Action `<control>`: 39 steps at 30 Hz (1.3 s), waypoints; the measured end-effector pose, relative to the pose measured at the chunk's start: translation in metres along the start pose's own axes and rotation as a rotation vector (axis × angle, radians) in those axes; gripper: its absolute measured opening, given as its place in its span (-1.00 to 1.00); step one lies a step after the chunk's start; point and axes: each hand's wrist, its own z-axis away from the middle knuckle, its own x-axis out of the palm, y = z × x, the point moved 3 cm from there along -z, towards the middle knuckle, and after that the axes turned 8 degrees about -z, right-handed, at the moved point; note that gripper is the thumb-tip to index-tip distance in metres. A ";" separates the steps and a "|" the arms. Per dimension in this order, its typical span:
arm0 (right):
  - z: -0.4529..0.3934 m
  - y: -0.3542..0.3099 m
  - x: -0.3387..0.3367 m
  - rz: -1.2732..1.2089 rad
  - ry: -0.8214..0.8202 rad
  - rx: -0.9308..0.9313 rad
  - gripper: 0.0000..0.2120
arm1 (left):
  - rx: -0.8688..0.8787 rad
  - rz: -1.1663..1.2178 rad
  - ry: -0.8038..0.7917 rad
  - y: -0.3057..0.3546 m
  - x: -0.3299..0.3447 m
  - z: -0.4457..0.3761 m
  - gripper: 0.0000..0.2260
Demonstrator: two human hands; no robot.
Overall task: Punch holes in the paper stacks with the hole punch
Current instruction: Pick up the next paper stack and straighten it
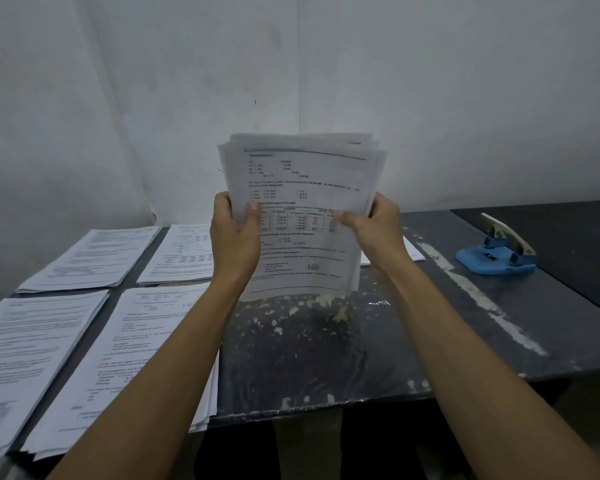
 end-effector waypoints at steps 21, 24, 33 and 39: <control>0.016 0.040 0.003 0.036 -0.038 0.141 -0.82 | -0.095 0.189 -0.221 -0.036 -0.017 0.008 -0.73; 0.015 0.040 0.011 0.012 -0.030 0.149 -0.85 | -0.093 0.172 -0.253 -0.035 -0.013 0.010 -0.76; 0.013 0.042 0.003 0.031 -0.069 0.139 -0.80 | -0.071 0.174 -0.292 -0.026 -0.014 0.004 -0.67; 0.018 0.052 -0.006 -0.082 -0.059 0.110 -0.57 | -0.077 0.182 -0.324 -0.029 -0.015 0.003 -0.69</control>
